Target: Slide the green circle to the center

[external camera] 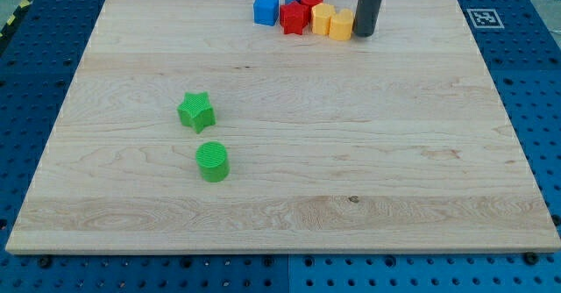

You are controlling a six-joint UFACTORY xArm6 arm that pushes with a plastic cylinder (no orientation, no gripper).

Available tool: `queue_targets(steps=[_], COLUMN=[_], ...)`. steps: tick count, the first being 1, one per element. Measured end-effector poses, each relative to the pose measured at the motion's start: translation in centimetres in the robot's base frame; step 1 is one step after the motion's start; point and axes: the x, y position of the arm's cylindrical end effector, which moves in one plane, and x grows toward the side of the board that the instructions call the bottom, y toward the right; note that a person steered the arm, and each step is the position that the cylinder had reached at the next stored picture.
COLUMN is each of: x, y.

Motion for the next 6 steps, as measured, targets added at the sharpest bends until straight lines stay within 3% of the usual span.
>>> queue_targets(steps=[1, 2, 4, 5, 6], x=[-0.3, 3.3, 21.8, 30.8, 34.0], y=[0.0, 0.7, 6.7, 6.7, 5.7])
